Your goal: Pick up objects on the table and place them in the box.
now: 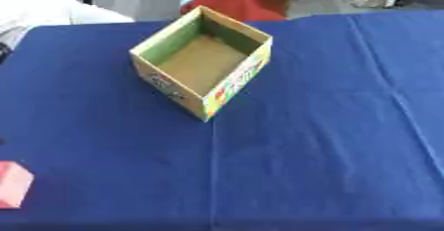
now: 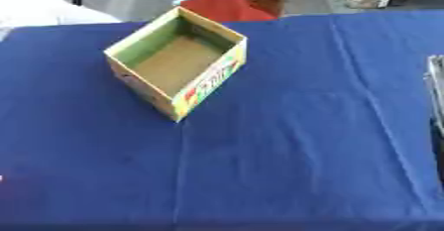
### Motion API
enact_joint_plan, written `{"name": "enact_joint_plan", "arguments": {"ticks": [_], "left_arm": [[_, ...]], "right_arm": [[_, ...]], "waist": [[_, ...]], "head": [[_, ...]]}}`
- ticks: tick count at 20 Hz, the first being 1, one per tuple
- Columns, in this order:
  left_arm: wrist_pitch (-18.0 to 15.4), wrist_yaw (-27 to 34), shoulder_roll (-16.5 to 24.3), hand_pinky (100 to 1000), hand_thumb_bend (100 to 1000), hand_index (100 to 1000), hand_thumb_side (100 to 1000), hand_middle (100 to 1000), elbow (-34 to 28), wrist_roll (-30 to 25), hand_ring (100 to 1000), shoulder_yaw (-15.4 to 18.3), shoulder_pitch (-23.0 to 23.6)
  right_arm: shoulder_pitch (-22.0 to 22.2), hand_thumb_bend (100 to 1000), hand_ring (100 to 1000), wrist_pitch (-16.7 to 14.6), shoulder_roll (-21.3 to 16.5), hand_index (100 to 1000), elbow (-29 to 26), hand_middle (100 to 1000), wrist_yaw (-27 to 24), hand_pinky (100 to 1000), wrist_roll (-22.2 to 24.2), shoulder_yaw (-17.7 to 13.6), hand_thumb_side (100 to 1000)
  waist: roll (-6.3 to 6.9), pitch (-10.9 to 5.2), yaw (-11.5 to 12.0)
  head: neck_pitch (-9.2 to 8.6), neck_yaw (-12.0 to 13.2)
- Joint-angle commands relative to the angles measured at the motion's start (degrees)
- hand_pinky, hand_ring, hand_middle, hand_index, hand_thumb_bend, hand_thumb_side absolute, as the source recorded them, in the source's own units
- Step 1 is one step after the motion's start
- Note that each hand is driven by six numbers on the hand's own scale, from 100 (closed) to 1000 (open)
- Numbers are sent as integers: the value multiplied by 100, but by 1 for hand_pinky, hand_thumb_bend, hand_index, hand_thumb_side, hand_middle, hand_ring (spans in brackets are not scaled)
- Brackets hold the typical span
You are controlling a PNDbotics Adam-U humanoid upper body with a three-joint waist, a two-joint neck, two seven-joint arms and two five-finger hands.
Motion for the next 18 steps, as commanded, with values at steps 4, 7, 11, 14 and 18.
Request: {"name": "enact_joint_plan", "arguments": {"ticks": [4,7,11,14,18], "left_arm": [[-33,6,100,854,553,953,223,926,97,-91,909,-27,-134],[-62,13,43,850,551,953,221,924,168,-125,906,-87,-202],[-110,-5,-46,847,541,949,222,913,268,-143,901,-171,-298],[-133,-55,-94,847,528,941,219,891,313,-119,902,-209,-356],[-164,-84,-154,797,498,897,216,806,363,-101,852,-269,-401]], "right_arm": [[-76,100,746,7,-68,789,-116,858,5,701,16,-12,1000],[-76,100,746,9,-55,789,-116,859,1,701,16,-12,1000],[-81,100,746,11,-40,788,-116,859,-4,700,17,-13,1000],[-81,100,746,12,-29,788,-116,860,-9,699,18,-12,1000],[-78,100,746,20,-18,788,-116,860,-14,699,19,-17,1000]], "waist": [[-4,-43,-21],[-7,-36,-38],[-14,-23,-68],[-14,-16,-77],[-15,-9,-95]], "head": [[37,98],[37,114],[37,110],[37,114],[37,118]]}}
